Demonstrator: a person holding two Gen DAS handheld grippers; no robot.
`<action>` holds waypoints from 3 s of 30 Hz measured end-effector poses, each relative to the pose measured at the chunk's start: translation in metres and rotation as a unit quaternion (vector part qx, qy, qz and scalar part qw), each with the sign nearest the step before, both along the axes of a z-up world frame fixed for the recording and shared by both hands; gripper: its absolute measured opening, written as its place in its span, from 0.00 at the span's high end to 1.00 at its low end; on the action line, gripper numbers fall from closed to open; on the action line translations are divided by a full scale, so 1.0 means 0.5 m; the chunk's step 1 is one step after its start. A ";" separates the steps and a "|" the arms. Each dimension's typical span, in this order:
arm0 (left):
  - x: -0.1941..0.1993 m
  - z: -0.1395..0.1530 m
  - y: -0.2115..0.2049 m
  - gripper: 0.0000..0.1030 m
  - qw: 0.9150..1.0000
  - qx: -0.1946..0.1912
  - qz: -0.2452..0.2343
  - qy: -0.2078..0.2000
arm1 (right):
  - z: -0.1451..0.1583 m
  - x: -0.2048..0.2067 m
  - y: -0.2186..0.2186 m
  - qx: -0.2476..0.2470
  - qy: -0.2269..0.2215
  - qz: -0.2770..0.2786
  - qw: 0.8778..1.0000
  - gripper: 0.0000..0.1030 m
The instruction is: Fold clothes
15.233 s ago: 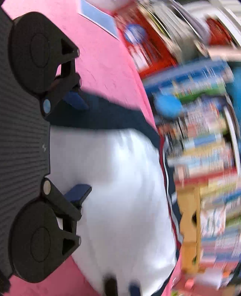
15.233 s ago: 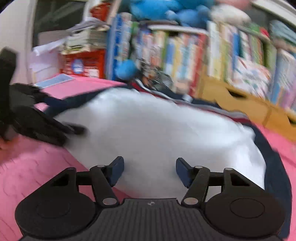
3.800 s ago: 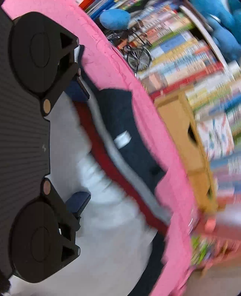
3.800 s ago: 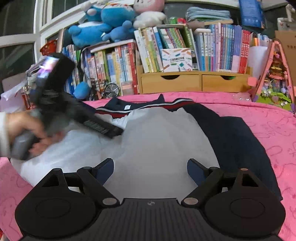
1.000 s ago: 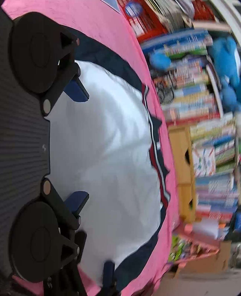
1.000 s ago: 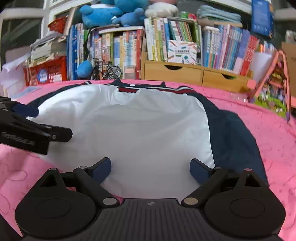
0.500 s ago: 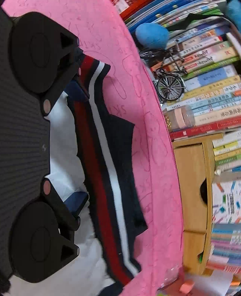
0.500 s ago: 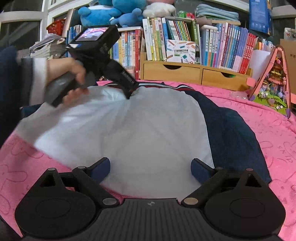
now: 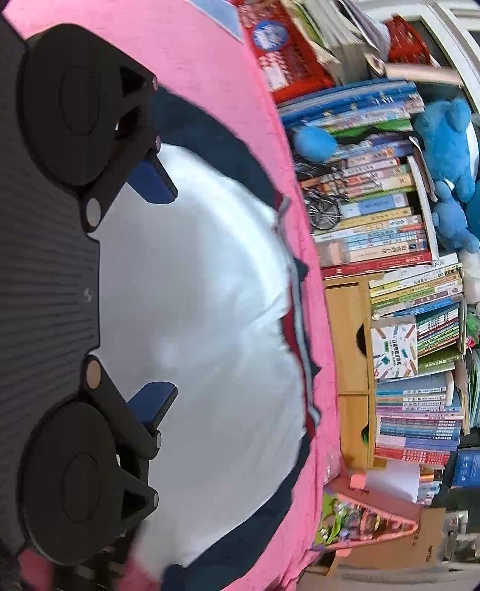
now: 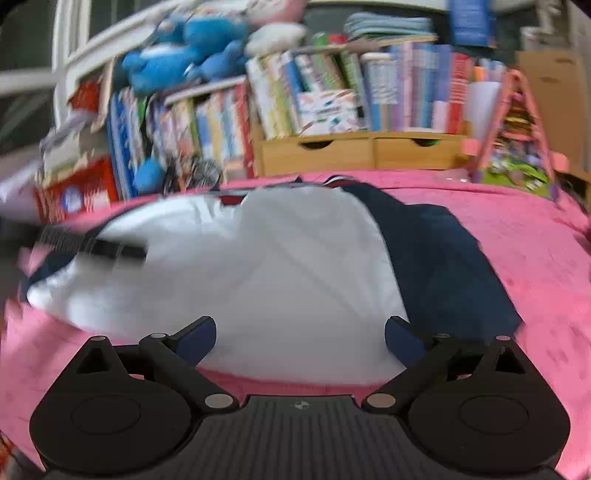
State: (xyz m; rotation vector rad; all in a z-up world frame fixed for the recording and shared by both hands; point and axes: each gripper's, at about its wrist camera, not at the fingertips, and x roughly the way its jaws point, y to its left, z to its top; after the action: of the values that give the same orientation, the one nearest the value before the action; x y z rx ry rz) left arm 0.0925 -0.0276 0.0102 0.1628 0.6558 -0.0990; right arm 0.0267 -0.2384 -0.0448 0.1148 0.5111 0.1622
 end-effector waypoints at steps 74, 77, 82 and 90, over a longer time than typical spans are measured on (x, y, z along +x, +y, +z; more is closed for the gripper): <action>0.059 -0.077 0.091 0.00 0.913 -0.406 0.037 0.000 | -0.036 0.002 0.101 0.040 -0.032 0.070 0.996 0.04; 0.078 -0.058 0.075 0.10 0.918 -0.397 0.017 -0.011 | -0.045 -0.009 0.107 0.041 -0.041 0.053 0.997 0.05; 0.058 -0.007 0.120 0.76 0.904 -0.420 0.004 -0.074 | -0.048 -0.015 0.100 0.042 -0.046 0.041 0.997 0.05; 0.130 -0.055 0.088 0.14 0.902 -0.428 -0.016 0.053 | -0.044 -0.013 0.102 0.039 -0.045 0.029 0.998 0.05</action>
State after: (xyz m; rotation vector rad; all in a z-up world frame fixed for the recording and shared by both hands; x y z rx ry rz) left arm 0.1576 0.0163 -0.0172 -0.6884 0.6661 -0.4211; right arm 0.0202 -0.1875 -0.0669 0.1692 0.4185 0.2424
